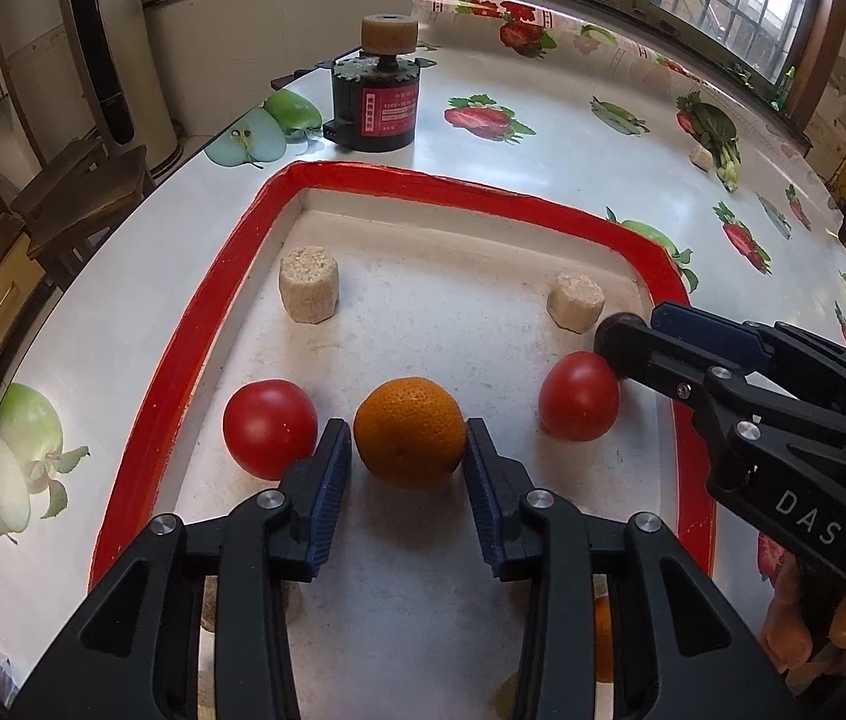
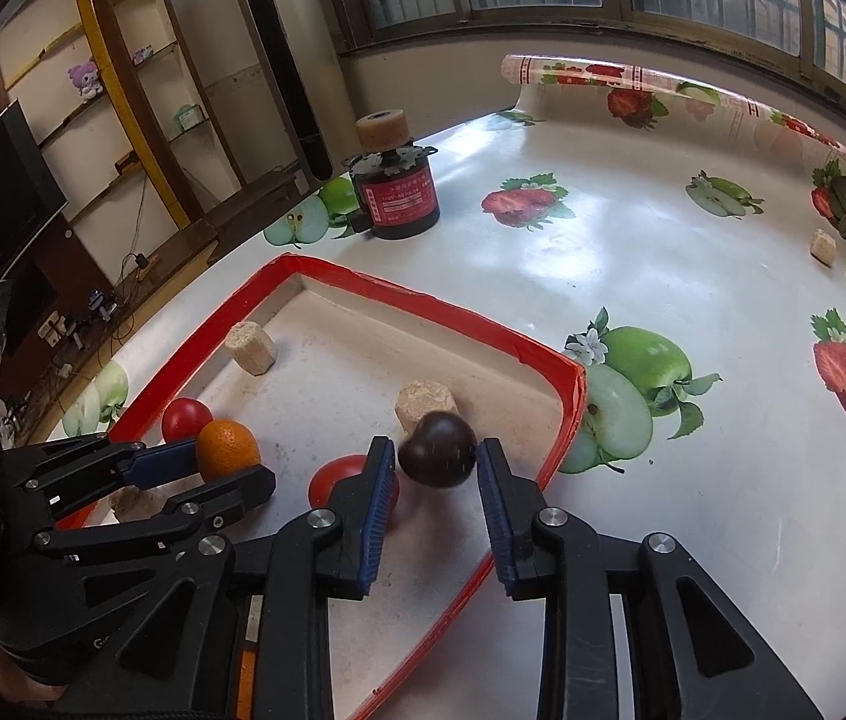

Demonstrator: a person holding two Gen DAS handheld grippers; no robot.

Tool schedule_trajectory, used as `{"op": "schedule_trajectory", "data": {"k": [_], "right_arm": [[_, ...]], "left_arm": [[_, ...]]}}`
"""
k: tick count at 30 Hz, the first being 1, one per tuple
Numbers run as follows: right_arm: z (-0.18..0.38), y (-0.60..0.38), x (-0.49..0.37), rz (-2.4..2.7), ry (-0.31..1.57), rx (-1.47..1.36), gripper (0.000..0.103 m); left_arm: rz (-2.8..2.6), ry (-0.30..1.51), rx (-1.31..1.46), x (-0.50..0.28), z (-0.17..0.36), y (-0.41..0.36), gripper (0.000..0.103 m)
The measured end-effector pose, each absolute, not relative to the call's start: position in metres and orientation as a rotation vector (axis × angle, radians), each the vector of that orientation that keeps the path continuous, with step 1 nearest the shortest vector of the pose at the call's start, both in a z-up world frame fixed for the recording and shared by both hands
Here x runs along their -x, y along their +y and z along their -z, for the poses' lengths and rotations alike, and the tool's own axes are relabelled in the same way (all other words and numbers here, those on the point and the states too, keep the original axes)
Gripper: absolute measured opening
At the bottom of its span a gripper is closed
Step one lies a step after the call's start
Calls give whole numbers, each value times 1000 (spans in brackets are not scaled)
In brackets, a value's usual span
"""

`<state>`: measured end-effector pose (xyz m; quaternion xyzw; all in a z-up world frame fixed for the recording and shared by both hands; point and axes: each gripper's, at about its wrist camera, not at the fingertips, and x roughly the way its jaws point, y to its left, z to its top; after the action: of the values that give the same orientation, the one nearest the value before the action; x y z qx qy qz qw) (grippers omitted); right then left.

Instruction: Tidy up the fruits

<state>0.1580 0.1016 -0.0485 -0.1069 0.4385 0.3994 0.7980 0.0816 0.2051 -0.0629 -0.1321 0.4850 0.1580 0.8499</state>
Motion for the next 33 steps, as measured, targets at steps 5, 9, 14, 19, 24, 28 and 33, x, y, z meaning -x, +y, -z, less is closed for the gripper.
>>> {"op": "schedule_trajectory", "data": {"k": [5, 9, 14, 19, 24, 28, 33], "right_arm": [[45, 101, -153, -864, 931, 233, 45], [37, 95, -149, -876, 916, 217, 45], [19, 82, -135, -915, 853, 204, 51], [7, 70, -119, -958, 814, 242, 55], [4, 58, -101, -999, 802, 288, 60], [4, 48, -84, -1045, 791, 327, 67], [3, 39, -63, -1088, 777, 398, 80]], "left_arm": [[-345, 1004, 272, -74, 57, 203, 45], [-353, 968, 263, -62, 46, 201, 46], [-368, 911, 227, -38, 31, 196, 55], [-366, 897, 193, -15, 24, 187, 55], [-368, 889, 174, 8, 21, 178, 68], [-375, 874, 160, 27, 16, 173, 68], [-383, 854, 122, 47, 10, 166, 70]]}}
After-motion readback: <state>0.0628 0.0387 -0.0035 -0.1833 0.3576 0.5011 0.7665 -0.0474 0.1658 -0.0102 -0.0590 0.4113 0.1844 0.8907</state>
